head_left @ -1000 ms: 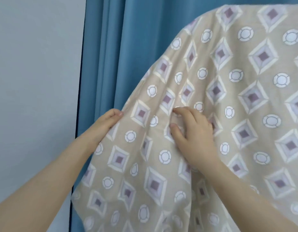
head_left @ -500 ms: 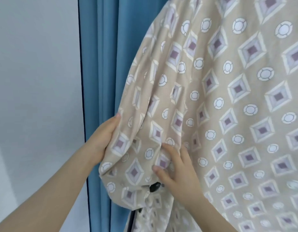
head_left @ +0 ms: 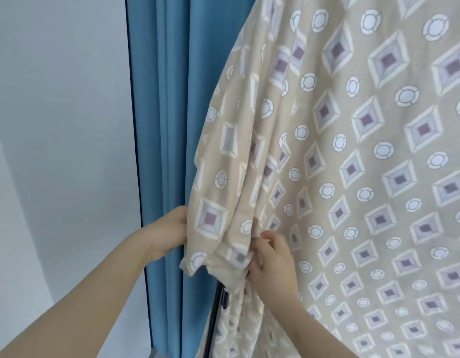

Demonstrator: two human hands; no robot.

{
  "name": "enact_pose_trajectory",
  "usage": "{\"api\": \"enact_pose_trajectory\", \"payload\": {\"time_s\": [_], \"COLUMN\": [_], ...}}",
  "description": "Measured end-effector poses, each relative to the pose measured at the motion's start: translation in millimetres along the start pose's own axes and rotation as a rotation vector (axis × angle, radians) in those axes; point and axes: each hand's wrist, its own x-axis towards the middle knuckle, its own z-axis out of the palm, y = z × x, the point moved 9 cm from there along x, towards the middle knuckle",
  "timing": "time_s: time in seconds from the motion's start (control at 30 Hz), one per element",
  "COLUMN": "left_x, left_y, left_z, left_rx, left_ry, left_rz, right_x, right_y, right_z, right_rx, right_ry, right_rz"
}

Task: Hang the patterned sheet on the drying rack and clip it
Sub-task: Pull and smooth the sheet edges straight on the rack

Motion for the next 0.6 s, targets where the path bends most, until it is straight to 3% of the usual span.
{"api": "enact_pose_trajectory", "payload": {"time_s": [0.13, 0.3, 0.37, 0.43, 0.5, 0.6], "left_x": [4.1, 22.6, 31.9, 40.9, 54.6, 64.0], "left_y": [14.3, 15.8, 12.1, 5.8, -1.8, -4.6], "left_z": [-16.9, -47.7, -45.4, -42.0, -33.5, -12.3], "left_rx": [-0.336, -0.195, -0.19, -0.246, -0.281, -0.193], "left_ry": [0.055, 0.4, 0.414, 0.401, 0.313, 0.151], "left_rz": [0.104, 0.189, 0.201, 0.161, 0.104, 0.021], "right_x": [14.5, 23.6, 25.2, 24.9, 21.7, 13.4], "right_y": [24.3, 56.6, 59.6, 61.2, 62.6, 72.3], "right_z": [-33.0, -85.5, -89.4, -77.3, -64.1, -55.2], "right_rx": [0.272, 0.255, 0.227, 0.226, 0.307, 0.426], "right_ry": [0.204, 0.487, 0.442, 0.295, 0.164, 0.103], "right_rz": [0.249, 0.43, 0.436, 0.457, 0.477, 0.565]}}
